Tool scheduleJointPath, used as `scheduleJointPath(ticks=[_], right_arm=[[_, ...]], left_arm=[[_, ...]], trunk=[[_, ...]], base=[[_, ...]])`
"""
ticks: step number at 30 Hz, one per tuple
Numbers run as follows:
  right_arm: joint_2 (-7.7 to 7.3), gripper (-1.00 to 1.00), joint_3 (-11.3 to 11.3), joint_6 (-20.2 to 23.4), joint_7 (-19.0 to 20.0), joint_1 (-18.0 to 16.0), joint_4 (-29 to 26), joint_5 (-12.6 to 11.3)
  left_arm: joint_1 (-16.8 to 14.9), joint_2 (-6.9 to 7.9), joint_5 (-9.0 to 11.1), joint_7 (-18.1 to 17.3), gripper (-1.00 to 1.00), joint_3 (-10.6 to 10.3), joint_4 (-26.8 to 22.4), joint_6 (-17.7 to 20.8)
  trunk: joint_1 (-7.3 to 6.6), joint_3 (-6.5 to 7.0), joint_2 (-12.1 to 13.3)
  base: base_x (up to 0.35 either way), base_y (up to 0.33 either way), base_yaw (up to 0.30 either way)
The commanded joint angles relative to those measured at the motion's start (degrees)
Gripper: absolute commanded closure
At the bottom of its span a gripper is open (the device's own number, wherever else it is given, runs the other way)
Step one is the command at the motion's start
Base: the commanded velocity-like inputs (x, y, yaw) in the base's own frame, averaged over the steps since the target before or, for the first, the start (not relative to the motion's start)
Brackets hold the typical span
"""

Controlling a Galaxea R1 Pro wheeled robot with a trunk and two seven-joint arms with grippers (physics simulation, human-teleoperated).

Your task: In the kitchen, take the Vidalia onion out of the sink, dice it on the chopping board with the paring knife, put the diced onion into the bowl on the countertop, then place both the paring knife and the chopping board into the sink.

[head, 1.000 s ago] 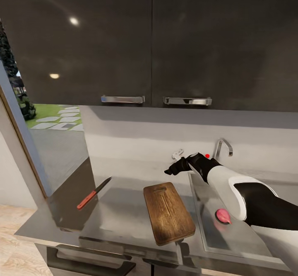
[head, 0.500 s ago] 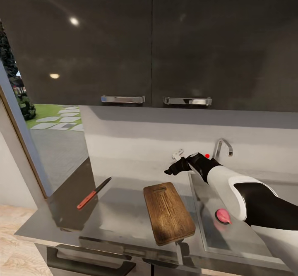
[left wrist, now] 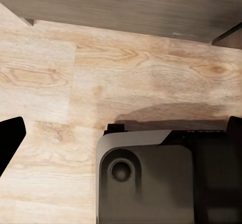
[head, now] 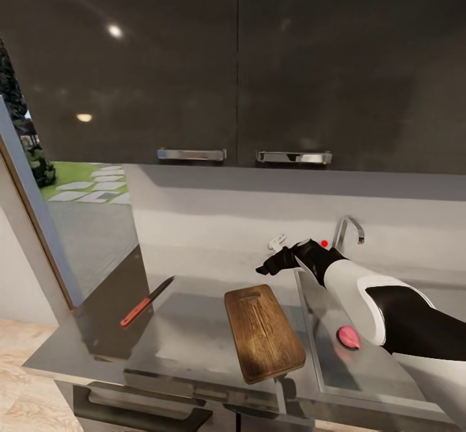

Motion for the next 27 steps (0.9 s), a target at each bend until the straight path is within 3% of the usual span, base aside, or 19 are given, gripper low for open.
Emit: scheduleJointPath(ticks=[1, 27], right_arm=[[0.00, -1.00, 0.17, 0.41, 0.45, 0.02, -0.13, -0.16], [0.00, -1.00, 0.21, 0.42, 0.86, 0.03, -0.13, -0.16]], left_arm=[[0.00, 0.00, 0.01, -0.03, -1.00, 0.03, -0.01, -0.04], [0.00, 0.07, 0.01, -0.11, -1.00, 0.04, -0.10, -0.04]], trunk=[[0.02, -0.11, -0.04], [0.02, -2.47, -0.04]], base=[[0.000, 0.000, 0.000], [0.026, -0.022, 0.000]])
